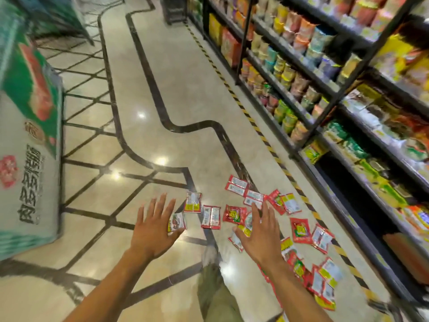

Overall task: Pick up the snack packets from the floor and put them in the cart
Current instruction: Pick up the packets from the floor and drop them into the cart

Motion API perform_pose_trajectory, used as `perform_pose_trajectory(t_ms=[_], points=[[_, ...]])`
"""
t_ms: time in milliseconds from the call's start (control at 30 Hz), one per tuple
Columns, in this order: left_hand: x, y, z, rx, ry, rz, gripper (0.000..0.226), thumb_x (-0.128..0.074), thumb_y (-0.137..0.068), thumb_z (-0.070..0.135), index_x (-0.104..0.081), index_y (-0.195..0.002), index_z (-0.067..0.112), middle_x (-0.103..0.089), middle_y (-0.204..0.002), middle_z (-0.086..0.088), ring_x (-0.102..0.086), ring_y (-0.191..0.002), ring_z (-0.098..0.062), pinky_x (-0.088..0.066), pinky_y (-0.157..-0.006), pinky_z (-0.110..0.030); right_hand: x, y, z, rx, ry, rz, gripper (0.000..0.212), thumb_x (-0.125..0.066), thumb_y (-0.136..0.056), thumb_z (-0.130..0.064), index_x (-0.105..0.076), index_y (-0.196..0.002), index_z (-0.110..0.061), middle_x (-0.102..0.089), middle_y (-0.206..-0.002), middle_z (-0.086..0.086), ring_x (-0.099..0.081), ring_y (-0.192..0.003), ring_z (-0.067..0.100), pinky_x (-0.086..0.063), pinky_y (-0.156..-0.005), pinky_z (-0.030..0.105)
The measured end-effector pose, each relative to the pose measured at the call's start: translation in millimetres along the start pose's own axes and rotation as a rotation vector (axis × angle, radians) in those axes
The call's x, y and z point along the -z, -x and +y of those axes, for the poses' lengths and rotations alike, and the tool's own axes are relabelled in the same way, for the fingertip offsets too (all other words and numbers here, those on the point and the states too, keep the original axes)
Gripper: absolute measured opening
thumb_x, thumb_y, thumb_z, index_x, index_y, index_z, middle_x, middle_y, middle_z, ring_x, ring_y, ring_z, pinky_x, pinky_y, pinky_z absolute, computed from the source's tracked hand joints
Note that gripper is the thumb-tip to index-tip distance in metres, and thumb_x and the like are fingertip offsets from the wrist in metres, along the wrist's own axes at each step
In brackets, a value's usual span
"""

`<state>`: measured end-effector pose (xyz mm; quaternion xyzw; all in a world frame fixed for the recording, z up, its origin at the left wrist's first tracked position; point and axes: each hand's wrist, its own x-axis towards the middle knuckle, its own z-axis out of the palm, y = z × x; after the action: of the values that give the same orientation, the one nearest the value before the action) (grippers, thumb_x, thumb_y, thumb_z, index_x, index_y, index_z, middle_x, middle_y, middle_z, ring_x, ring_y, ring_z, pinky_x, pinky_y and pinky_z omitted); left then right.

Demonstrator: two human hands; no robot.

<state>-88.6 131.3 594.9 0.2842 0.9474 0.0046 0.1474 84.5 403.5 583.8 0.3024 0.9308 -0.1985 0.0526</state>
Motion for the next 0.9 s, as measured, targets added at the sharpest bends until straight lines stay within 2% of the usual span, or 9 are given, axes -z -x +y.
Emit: perform_pose_trajectory(t_ms=[100,200,367,433,500,633,700,800,900], points=[[-2,-56,-13,0.012,-0.015,-0.042,0.096,-0.008,-0.087,0.089,-0.009,-0.165,0.033,0.005,-0.172,-0.001,0.002,-0.159,-0.03,-0.001,-0.126,-0.059,-11,-65,-9,-0.002,-0.018,-0.049,0.117,-0.003,-0.073,-0.098,-0.004,-0.165,-0.026,0.0,-0.174,0.01,0.0,-0.161,0.033,-0.014,-0.129,0.054],[-5,-106,-23,0.007,-0.009,-0.085,0.094,-0.016,-0.089,0.086,-0.006,-0.165,0.033,0.011,-0.171,0.0,0.008,-0.158,-0.03,0.003,-0.125,-0.059,-21,-119,-20,-0.028,-0.027,-0.123,0.117,-0.001,-0.072,-0.099,-0.002,-0.165,-0.028,0.001,-0.175,0.008,0.001,-0.161,0.033,-0.012,-0.129,0.053],[-26,-180,-45,0.019,0.009,-0.162,0.093,-0.02,-0.09,0.086,-0.002,-0.165,0.035,0.012,-0.171,0.0,0.009,-0.158,-0.029,0.001,-0.126,-0.058,-57,-195,-29,-0.027,0.028,-0.161,0.103,-0.027,-0.084,-0.09,-0.024,-0.161,-0.023,-0.027,-0.169,0.014,-0.026,-0.156,0.039,-0.034,-0.121,0.06],[-46,-210,-55,-0.004,0.033,-0.17,0.091,-0.022,-0.091,0.084,-0.005,-0.166,0.035,0.007,-0.172,-0.001,0.002,-0.159,-0.031,-0.006,-0.127,-0.06,-80,-222,-29,-0.036,0.012,-0.16,0.1,-0.04,-0.084,-0.088,-0.03,-0.159,-0.022,-0.034,-0.166,0.014,-0.034,-0.153,0.039,-0.04,-0.117,0.059],[-73,-238,-64,-0.032,0.034,-0.19,0.088,-0.025,-0.093,0.081,-0.011,-0.166,0.033,0.001,-0.172,-0.001,-0.007,-0.16,-0.032,-0.014,-0.126,-0.061,-113,-245,-24,-0.034,0.008,-0.142,0.098,-0.051,-0.084,-0.083,-0.032,-0.157,-0.02,-0.039,-0.162,0.015,-0.039,-0.149,0.04,-0.045,-0.113,0.06],[-147,-292,-83,-0.048,0.037,-0.256,0.088,-0.02,-0.092,0.082,-0.006,-0.165,0.036,0.006,-0.172,0.0,0.0,-0.16,-0.029,-0.006,-0.126,-0.058,-198,-281,-7,-0.003,0.007,-0.089,0.092,-0.061,-0.086,-0.074,-0.042,-0.153,-0.013,-0.051,-0.153,0.019,-0.05,-0.14,0.041,-0.038,-0.114,0.05],[-190,-317,-90,-0.06,0.041,-0.27,0.089,-0.018,-0.09,0.081,-0.009,-0.166,0.034,0.002,-0.173,-0.002,-0.004,-0.16,-0.03,-0.008,-0.126,-0.058,-244,-298,1,-0.018,0.024,-0.107,0.094,-0.06,-0.087,-0.072,-0.04,-0.156,-0.011,-0.047,-0.156,0.02,-0.046,-0.144,0.04,-0.032,-0.119,0.048],[-262,-349,-102,-0.069,0.036,-0.335,0.092,-0.017,-0.087,0.08,-0.01,-0.166,0.032,-0.002,-0.174,-0.003,-0.005,-0.161,-0.031,-0.009,-0.126,-0.057,-325,-320,18,-0.002,0.035,-0.159,0.093,-0.056,-0.092,-0.074,-0.037,-0.158,-0.011,-0.043,-0.159,0.022,-0.043,-0.146,0.043,-0.039,-0.119,0.056],[-342,-377,-116,-0.083,0.048,-0.369,0.089,-0.035,-0.092,0.073,-0.006,-0.166,0.032,-0.001,-0.175,-0.003,-0.003,-0.161,-0.03,-0.008,-0.127,-0.056,-399,-344,34,-0.079,0.044,-0.225,0.097,-0.049,-0.092,-0.078,-0.024,-0.162,-0.016,-0.031,-0.166,0.019,-0.033,-0.151,0.042,-0.035,-0.121,0.056]])
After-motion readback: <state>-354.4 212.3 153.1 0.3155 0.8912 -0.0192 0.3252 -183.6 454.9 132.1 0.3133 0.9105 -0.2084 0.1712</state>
